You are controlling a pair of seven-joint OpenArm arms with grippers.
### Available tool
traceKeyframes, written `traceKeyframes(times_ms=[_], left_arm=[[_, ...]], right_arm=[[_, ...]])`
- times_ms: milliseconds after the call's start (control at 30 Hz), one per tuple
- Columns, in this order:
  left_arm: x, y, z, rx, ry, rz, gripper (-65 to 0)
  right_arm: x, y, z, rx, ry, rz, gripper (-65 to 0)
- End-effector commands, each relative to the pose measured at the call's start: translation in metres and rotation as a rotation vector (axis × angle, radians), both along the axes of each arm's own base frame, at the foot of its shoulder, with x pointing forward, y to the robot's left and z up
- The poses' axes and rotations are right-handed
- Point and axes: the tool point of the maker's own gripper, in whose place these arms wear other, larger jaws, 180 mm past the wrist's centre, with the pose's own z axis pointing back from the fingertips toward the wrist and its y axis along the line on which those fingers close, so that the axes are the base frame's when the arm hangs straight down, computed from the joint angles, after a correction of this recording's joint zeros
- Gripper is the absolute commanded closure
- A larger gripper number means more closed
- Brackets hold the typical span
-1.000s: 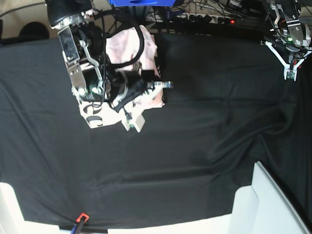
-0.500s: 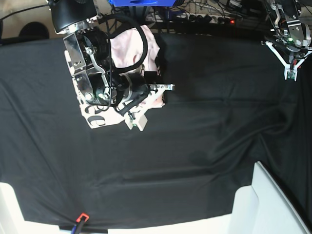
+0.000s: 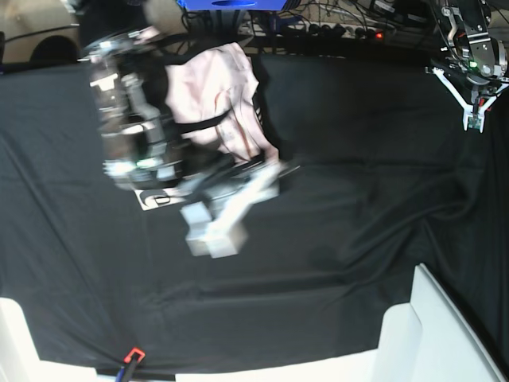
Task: Fold the T-shirt properly
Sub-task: 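Release the stack and lift the right gripper away, then lower the left gripper onto the shirt's collar edge and grasp it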
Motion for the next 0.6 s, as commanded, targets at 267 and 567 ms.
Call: traceKeyframes(times_ms=[267, 567], left_arm=[[0.031, -0.024, 0.020, 0.000, -0.103, -0.060, -20.2], [0.055, -0.118, -0.002, -0.175, -0.118, -0.217, -21.2]], right_arm=[[-0.019, -0.108, -0.048, -0.165, 0.038, -0.181, 0.0], [-0.045, -0.173, -0.068, -0.242, -0.003, -0.360, 0.0]])
